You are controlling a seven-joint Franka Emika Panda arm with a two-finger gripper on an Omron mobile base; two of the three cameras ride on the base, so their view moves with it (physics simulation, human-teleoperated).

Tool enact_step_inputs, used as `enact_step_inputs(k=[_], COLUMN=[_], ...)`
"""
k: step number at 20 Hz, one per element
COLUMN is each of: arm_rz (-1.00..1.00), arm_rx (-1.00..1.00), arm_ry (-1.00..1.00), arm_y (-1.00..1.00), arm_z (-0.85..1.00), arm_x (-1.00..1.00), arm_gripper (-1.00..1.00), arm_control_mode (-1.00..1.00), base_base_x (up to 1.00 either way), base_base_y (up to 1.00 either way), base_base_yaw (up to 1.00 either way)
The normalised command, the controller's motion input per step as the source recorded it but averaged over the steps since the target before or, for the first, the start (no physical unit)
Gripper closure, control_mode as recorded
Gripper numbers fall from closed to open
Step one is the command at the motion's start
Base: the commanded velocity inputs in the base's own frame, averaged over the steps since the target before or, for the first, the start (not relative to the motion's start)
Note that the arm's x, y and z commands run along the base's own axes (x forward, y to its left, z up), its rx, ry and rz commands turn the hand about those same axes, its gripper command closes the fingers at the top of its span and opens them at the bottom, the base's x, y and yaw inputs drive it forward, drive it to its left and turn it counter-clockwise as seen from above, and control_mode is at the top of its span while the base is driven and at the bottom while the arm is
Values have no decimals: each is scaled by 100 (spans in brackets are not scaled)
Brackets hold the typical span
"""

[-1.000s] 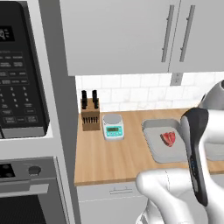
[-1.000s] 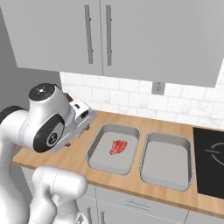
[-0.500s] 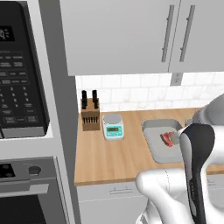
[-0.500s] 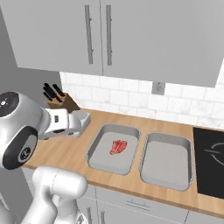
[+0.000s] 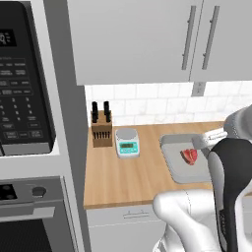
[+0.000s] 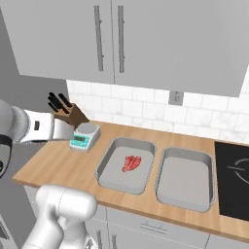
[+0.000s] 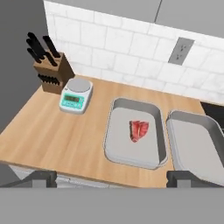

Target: Place one carrot and one steak in each tupperware on the nearby counter, to pack two identical lunches.

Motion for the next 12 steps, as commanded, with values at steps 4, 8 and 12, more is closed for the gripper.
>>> enact_step_inputs(k=[4,8,12], arm_rz=[0,0,0], arm_rx=[3,0,0], arm_ry=[-1,0,0], arm_y=[16,0,0], arm_z=[23,0,0], arm_x=[-23,0,0], arm_gripper=[-100,-100,-100], arm_control_mode=[100,100,100], base_base_x=[-16,-100,-100], base_base_y=[0,4,0], base_base_yaw=[0,-3,-5])
